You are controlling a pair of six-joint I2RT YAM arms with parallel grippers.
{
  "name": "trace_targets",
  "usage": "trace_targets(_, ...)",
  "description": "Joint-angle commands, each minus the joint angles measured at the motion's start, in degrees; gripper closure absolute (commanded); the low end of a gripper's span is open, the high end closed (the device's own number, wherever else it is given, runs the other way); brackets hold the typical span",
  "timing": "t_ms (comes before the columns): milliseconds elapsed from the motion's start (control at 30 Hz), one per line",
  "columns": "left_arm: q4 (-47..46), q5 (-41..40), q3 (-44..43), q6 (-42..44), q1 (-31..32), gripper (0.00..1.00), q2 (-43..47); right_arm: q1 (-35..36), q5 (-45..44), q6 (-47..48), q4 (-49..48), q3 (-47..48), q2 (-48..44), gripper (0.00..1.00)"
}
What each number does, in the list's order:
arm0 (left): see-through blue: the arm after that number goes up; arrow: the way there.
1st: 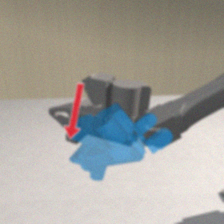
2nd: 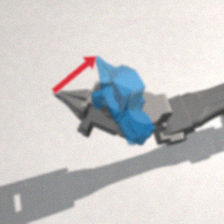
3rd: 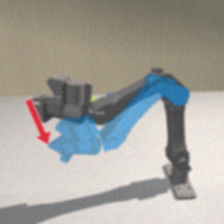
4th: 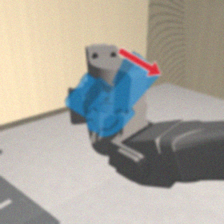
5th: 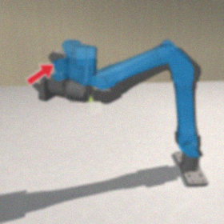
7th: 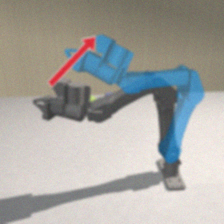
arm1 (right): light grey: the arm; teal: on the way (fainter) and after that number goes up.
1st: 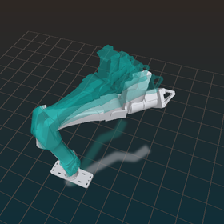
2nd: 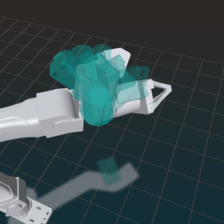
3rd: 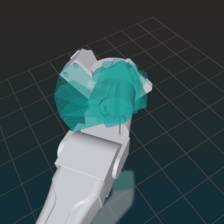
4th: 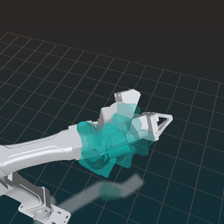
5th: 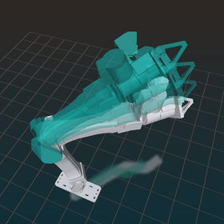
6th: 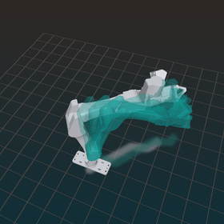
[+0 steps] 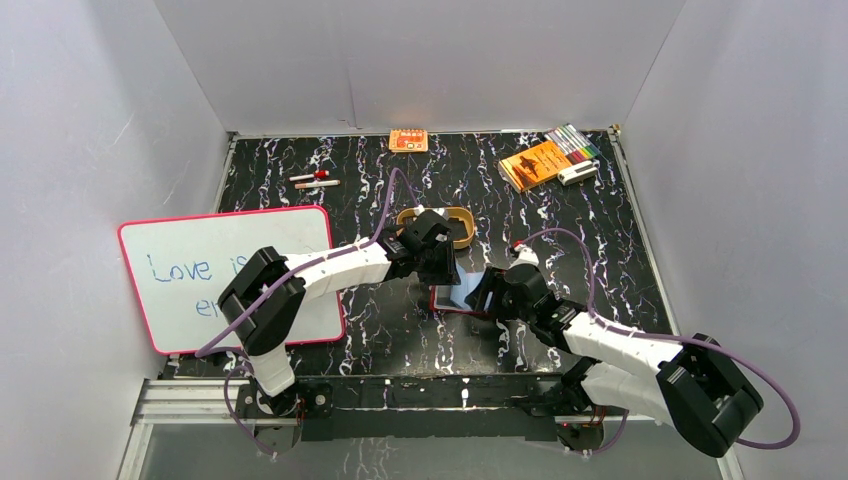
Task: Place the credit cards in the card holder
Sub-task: Open the card holder at the center of the board.
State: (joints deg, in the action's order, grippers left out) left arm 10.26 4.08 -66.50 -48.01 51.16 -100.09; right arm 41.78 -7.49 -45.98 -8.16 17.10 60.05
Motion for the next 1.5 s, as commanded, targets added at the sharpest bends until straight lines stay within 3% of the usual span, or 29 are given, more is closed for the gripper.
trace_targets(0, -0.44, 1.35, -1.24, 0.42, -0.19, 0.77, -0.36, -0.49, -2.42, -0.83, 1.13, 2.05, 0.42, 0.4)
trace_targets(200, 1.06, -0.58, -1.1, 1.05, -0.23, 0.77, -0.01, -1.13, -1.99, -0.63, 1.57, 2.03, 1.5, 0.74)
trace_targets(367, -0.02, -0.47, 0.62, 1.26, -0.93, 0.77, 1.24, -1.67, -1.12, -0.29, 1.03, 1.61, 2.01, 0.9)
trace_targets(500, -5.92, 4.99, 3.96, -0.23, -2.4, 0.85, 2.01, -2.94, -0.5, -0.29, 1.26, 0.81, 2.17, 1.0)
trace_targets(733, -13.66, 10.69, 6.86, -1.82, -4.11, 0.93, 2.57, -5.17, 1.17, 0.16, 0.79, -0.91, 2.08, 1.0)
trace_targets(1267, -26.24, 18.72, 12.36, -5.78, -6.29, 0.85, 4.08, -8.66, 4.56, 1.3, -1.46, -3.03, 2.48, 1.0)
trace_targets(1467, -26.19, 18.53, 12.4, -5.52, -6.59, 0.95, 3.29, -8.95, 5.11, 1.32, -1.98, -3.39, 2.44, 1.0)
